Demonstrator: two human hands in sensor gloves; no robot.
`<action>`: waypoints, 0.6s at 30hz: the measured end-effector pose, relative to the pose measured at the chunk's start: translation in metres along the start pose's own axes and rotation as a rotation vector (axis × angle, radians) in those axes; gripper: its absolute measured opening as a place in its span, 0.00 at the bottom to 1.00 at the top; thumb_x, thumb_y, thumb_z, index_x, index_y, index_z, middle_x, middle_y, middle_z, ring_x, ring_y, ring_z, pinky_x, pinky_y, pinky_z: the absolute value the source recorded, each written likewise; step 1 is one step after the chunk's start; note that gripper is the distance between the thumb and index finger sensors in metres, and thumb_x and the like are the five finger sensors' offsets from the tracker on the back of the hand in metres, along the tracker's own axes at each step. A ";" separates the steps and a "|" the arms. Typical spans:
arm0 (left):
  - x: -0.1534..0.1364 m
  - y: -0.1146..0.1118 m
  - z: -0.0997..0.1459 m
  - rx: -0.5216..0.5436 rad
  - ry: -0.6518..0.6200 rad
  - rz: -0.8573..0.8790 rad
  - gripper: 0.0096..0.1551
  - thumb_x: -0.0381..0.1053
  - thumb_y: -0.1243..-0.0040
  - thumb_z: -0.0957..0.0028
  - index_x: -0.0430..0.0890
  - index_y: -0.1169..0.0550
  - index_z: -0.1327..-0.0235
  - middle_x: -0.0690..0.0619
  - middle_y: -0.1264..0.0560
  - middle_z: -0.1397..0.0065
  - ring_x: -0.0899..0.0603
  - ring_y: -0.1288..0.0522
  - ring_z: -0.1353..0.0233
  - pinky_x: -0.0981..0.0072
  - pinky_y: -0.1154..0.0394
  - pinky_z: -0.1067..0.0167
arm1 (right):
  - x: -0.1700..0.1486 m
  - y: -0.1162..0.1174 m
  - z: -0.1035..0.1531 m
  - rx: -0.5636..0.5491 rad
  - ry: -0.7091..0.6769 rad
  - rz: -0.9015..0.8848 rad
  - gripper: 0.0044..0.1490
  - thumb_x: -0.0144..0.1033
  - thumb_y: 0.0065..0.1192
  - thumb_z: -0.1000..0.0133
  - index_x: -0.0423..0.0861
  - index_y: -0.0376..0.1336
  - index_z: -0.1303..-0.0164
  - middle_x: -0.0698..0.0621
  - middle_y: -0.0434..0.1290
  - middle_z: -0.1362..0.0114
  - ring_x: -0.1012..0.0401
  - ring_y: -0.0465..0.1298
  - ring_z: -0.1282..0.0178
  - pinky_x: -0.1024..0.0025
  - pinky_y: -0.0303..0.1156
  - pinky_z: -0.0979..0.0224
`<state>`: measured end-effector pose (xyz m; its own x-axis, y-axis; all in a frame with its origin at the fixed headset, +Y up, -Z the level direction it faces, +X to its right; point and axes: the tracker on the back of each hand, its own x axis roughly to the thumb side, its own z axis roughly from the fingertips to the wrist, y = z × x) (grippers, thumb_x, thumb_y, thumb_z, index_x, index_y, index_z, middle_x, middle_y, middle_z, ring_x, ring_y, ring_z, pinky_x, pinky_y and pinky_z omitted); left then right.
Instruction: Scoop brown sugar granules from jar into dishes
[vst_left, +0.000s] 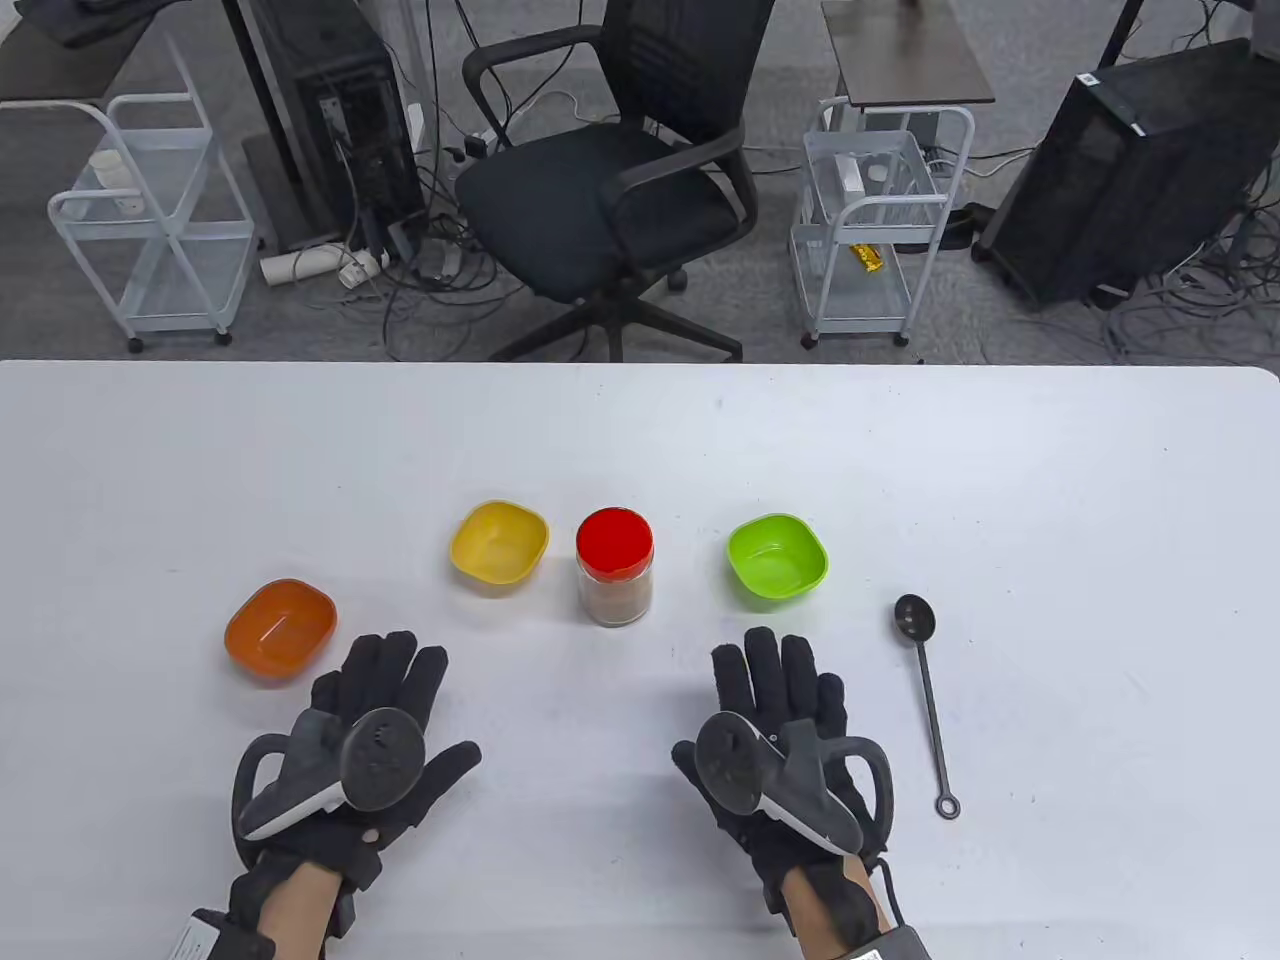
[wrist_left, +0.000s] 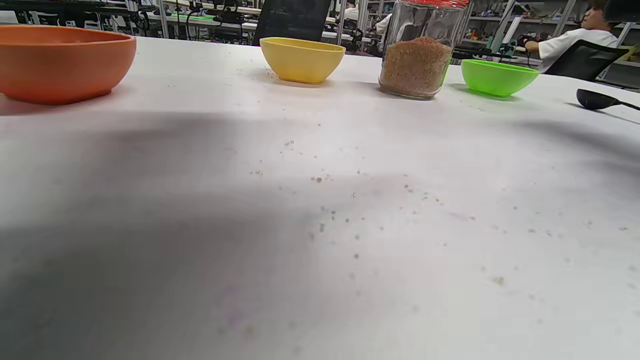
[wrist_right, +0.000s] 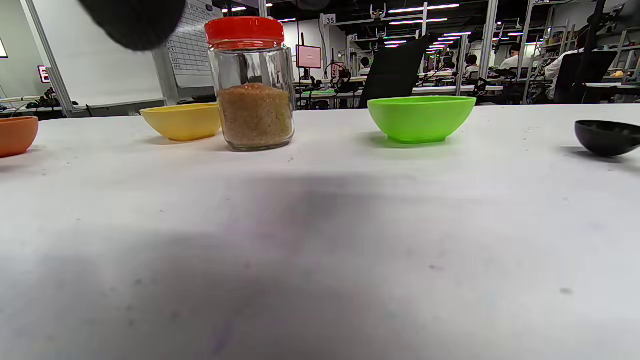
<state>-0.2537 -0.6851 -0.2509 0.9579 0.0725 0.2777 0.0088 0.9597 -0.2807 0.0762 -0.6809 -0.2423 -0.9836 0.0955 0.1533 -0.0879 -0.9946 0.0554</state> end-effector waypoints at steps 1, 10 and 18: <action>0.000 0.000 0.000 -0.001 0.000 0.000 0.56 0.75 0.63 0.37 0.46 0.64 0.10 0.40 0.70 0.09 0.29 0.70 0.11 0.27 0.60 0.22 | 0.001 0.001 0.000 0.002 -0.003 0.005 0.59 0.64 0.49 0.44 0.38 0.38 0.14 0.36 0.35 0.09 0.32 0.35 0.15 0.27 0.41 0.20; -0.002 0.001 0.000 0.005 0.025 0.011 0.56 0.75 0.62 0.37 0.45 0.64 0.10 0.39 0.70 0.09 0.29 0.69 0.11 0.27 0.60 0.22 | 0.008 -0.003 -0.001 -0.021 -0.035 0.003 0.59 0.65 0.49 0.43 0.42 0.36 0.14 0.35 0.33 0.09 0.30 0.36 0.16 0.26 0.42 0.21; -0.002 0.000 -0.004 -0.011 0.031 0.013 0.57 0.75 0.62 0.37 0.45 0.65 0.11 0.39 0.70 0.09 0.29 0.70 0.11 0.27 0.60 0.22 | 0.035 -0.029 -0.037 -0.009 -0.080 0.051 0.60 0.65 0.48 0.43 0.42 0.35 0.14 0.35 0.31 0.09 0.28 0.36 0.16 0.26 0.42 0.20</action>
<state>-0.2547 -0.6860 -0.2548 0.9665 0.0765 0.2451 -0.0008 0.9556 -0.2948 0.0388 -0.6501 -0.2755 -0.9710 0.0469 0.2344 -0.0394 -0.9986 0.0365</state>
